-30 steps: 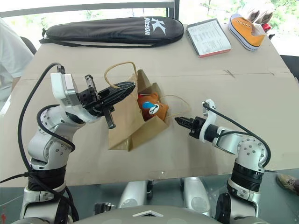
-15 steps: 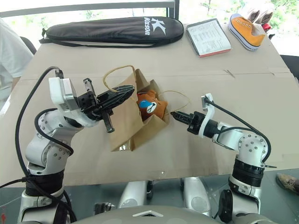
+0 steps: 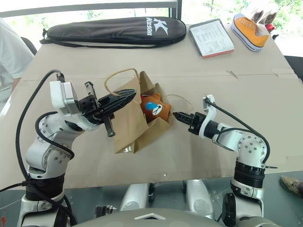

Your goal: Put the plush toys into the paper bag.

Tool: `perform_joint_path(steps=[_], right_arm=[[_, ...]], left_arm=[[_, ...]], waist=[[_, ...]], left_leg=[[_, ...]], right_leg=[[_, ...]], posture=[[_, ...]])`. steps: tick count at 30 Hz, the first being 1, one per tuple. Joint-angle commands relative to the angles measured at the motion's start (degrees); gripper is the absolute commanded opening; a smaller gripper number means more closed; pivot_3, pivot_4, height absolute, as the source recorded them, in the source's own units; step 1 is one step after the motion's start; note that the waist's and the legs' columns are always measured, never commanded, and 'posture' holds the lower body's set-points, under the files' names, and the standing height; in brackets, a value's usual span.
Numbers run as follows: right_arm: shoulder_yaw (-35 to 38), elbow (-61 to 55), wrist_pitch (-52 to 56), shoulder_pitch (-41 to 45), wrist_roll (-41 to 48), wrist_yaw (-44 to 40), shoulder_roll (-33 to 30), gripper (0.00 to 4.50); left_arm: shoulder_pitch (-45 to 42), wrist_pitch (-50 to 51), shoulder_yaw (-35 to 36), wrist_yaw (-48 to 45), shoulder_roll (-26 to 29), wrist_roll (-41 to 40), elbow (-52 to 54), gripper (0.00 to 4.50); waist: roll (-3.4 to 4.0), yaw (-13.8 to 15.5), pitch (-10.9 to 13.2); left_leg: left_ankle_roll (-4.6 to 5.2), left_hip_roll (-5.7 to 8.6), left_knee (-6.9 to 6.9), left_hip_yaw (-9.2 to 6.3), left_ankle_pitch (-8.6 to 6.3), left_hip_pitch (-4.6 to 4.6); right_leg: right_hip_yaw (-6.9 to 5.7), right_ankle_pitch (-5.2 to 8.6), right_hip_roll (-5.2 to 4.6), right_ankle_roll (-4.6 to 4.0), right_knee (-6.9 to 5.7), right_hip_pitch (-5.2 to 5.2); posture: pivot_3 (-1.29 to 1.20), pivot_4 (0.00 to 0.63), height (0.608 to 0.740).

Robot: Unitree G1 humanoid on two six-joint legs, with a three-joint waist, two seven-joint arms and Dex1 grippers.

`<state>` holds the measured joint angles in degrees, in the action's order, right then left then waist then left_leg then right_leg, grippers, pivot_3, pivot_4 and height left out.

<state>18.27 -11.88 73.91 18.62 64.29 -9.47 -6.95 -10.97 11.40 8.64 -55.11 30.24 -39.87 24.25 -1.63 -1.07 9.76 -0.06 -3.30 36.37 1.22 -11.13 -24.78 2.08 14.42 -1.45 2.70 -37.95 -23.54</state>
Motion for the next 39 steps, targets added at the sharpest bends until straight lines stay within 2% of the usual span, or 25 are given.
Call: perform_joint_path(steps=[1,9,16,19,24,25,33,38,39], right_arm=[[-0.67,0.12,-2.45,0.45,-0.18,0.33,0.14,0.10],[-1.02,-0.57,-3.25,-0.14,1.78,0.40,-0.37,0.10],[-0.43,-4.80,-2.76,-3.01,5.46,0.68,-3.88,0.10],[-0.08,-7.55,-2.58,-5.19,8.45,-0.28,-6.40,0.75],[-0.80,-7.42,-3.52,-6.62,10.29,2.81,-8.04,3.21],[-0.85,-7.13,-3.83,-6.70,10.63,3.34,-7.97,3.46],[-3.44,-0.38,-7.85,-2.75,6.10,6.46,-5.68,3.46],[-5.09,4.24,-10.94,0.82,2.34,5.23,-4.20,3.46],[-5.59,4.88,-11.52,1.52,1.52,4.61,-3.95,2.97]], left_arm=[[0.15,-1.13,1.25,-0.29,0.45,-0.95,1.90,0.00],[0.60,-1.57,1.68,-0.56,0.44,-1.08,1.51,0.00],[0.81,-1.90,1.48,-0.43,0.20,-0.88,1.46,0.00],[0.76,-1.94,1.41,-0.44,0.14,-0.91,1.39,0.00],[0.80,-2.09,1.22,-0.76,0.05,-0.97,1.16,0.00],[0.68,-2.05,1.14,-0.72,0.01,-0.98,1.13,0.00],[0.22,-1.72,0.71,-0.59,-0.11,-1.04,1.26,0.00],[0.42,-1.58,0.60,-0.19,-0.20,-0.99,1.85,0.00],[0.45,-1.51,0.50,-0.01,-0.25,-0.95,2.05,0.00]], waist=[[0.00,0.00,0.00],[0.00,0.01,0.00],[0.00,0.06,0.00],[0.00,0.06,0.00],[0.00,0.00,0.00],[0.00,-0.02,0.00],[0.00,-0.01,0.00],[0.00,0.00,0.00],[0.00,0.00,0.00]], left_leg=[[0.00,0.00,0.00,0.00,0.00,0.00],[0.00,0.00,0.00,0.00,0.00,0.00],[0.00,0.00,0.00,0.00,0.00,0.00],[0.00,0.00,0.00,0.01,0.00,0.00],[0.00,0.00,0.00,0.02,0.00,0.01],[0.00,0.00,0.00,0.02,0.00,0.01],[0.00,0.00,0.00,0.04,0.00,0.01],[0.00,0.00,0.00,0.04,0.00,0.01],[0.00,0.00,0.00,0.04,0.00,0.01]], right_leg=[[0.00,0.00,0.00,0.00,0.00,0.00],[0.00,0.00,0.00,0.00,0.00,0.00],[0.01,0.00,0.00,0.00,0.01,0.00],[0.02,0.01,0.00,0.00,0.01,0.00],[0.03,0.02,0.00,0.00,0.02,0.00],[0.04,0.02,0.00,0.00,0.02,0.00],[0.07,0.01,0.00,0.00,0.02,0.00],[0.07,0.01,0.01,0.00,0.02,-0.01],[0.07,0.01,0.01,0.00,0.02,-0.01]], posture=[[0.00,0.150,0.740],[0.00,0.150,0.740],[0.00,0.150,0.740],[0.00,0.150,0.740],[0.00,0.150,0.740],[0.00,0.150,0.740],[0.00,0.150,0.740],[0.00,0.150,0.740],[0.00,0.150,0.740]])
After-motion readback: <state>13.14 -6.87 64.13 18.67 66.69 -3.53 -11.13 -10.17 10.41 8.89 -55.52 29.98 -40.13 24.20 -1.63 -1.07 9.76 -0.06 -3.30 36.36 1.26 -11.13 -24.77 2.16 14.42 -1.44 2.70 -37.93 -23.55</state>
